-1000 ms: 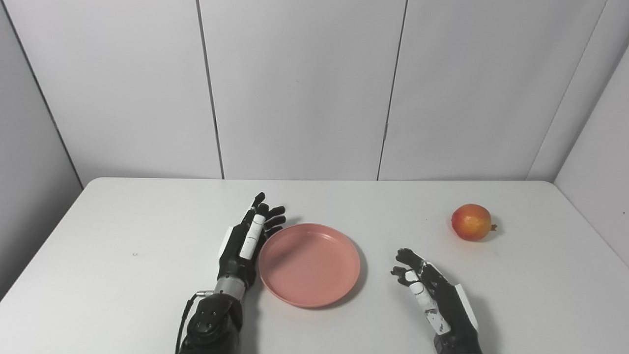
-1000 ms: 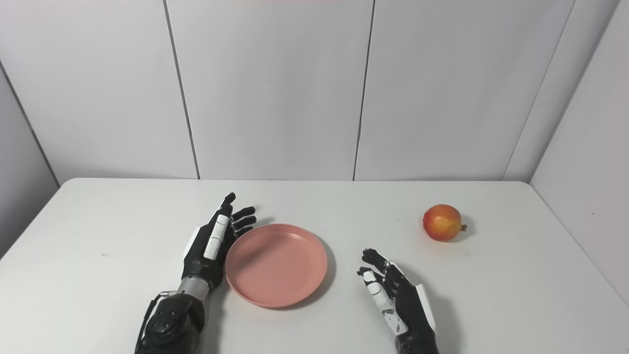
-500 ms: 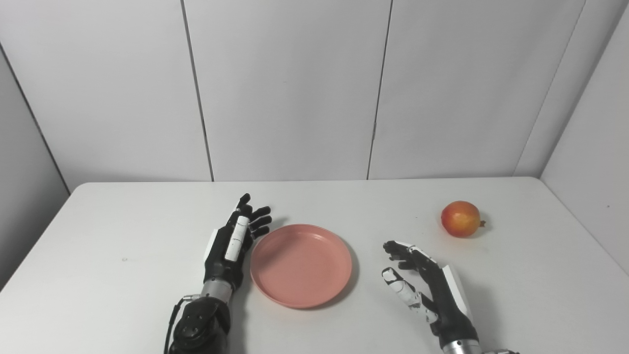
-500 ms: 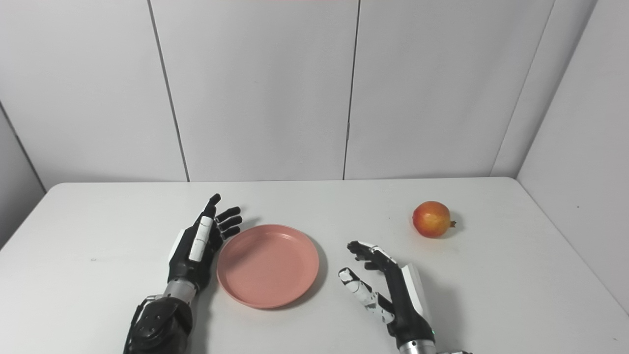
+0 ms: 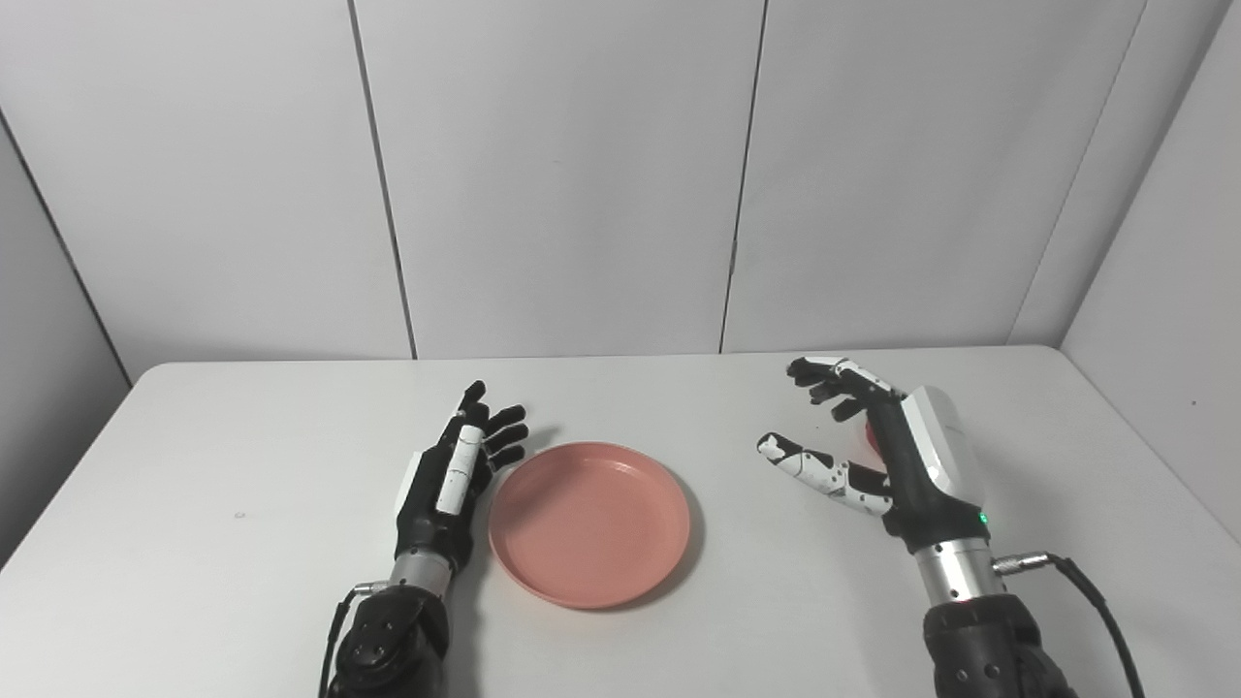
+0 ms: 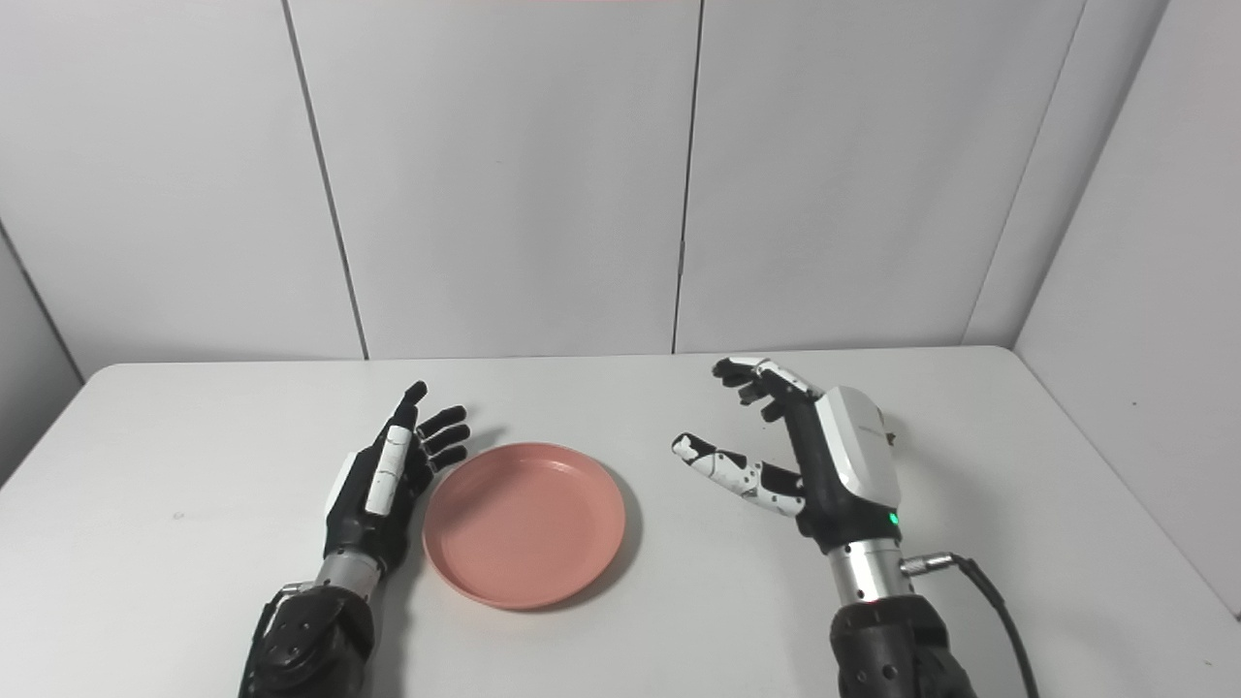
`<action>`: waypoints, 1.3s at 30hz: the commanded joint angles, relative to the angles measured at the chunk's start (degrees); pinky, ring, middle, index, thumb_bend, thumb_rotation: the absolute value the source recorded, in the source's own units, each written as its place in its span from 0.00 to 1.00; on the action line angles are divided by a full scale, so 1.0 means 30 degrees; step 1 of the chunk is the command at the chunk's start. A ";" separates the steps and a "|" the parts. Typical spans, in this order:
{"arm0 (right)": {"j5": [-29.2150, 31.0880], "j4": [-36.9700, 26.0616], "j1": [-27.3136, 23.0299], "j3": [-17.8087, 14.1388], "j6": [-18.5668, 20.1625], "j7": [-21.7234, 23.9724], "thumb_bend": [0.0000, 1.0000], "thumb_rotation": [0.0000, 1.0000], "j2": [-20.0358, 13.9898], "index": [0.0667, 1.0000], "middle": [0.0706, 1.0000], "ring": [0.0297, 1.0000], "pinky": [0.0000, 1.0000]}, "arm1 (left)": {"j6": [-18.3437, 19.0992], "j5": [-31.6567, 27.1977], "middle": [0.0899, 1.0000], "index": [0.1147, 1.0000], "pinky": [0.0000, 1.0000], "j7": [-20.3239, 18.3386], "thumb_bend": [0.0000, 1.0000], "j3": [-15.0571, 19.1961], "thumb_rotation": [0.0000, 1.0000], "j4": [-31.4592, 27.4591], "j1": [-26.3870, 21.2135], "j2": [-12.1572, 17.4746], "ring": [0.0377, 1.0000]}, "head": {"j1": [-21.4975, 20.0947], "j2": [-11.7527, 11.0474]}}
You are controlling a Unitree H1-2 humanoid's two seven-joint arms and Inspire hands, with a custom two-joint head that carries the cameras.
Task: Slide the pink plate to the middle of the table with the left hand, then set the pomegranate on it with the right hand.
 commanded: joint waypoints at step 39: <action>-0.5259 0.9330 -0.6515 0.1435 0.3131 -0.0632 0.84 0.80 -0.4352 0.72 0.75 0.74 0.73 | 0.1309 -0.0170 0.72 0.94 0.78 0.0027 0.93 -0.0278 0.81 -0.0447 0.0680 -0.0290 0.76 | 0.0290 0.0201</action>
